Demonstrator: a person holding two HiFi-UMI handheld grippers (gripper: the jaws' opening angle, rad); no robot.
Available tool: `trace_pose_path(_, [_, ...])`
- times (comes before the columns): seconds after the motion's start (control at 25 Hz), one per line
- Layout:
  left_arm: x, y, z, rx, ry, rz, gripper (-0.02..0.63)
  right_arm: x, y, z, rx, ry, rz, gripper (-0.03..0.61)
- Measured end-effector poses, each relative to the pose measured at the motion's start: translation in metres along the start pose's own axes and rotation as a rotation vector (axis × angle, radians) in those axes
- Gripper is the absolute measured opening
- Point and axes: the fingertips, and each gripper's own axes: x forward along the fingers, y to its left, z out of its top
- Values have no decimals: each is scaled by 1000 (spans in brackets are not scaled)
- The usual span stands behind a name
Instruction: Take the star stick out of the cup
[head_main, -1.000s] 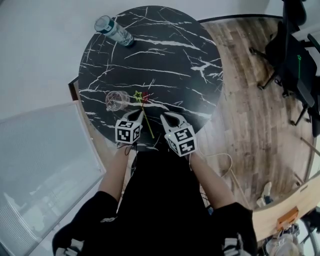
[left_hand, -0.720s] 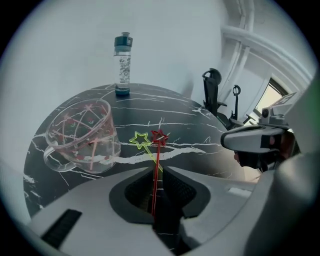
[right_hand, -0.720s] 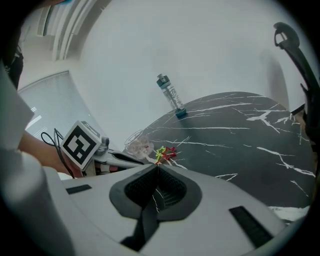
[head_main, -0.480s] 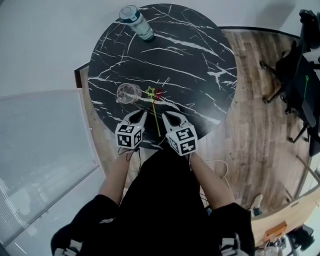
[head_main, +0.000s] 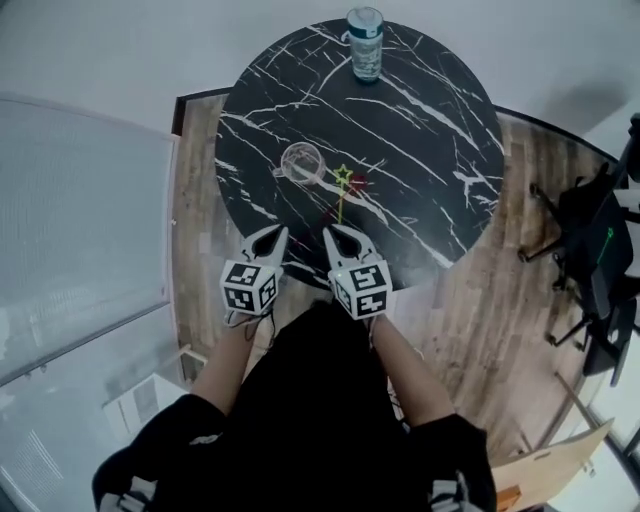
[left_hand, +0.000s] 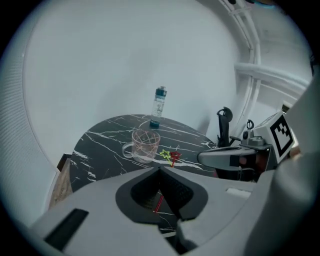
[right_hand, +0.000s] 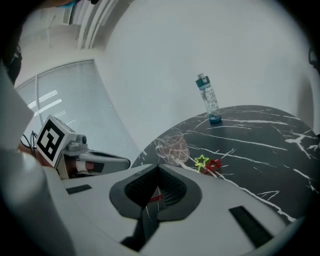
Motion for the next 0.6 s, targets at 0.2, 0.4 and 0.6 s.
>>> trace_pose_path(0.2, [-53,5,17,-28,-140,48,-2,-22,35,32,-86,-104,-2,-3])
trace_pose_path(0.4, [-104,-2,46,-7,-291,63,-2,-57,69,72,-200,-198,-36,-3])
trace_pose_path(0.6, [-156,-15,70,44,-375,68,-2,-103,103,115,-306,-317,-77,-3])
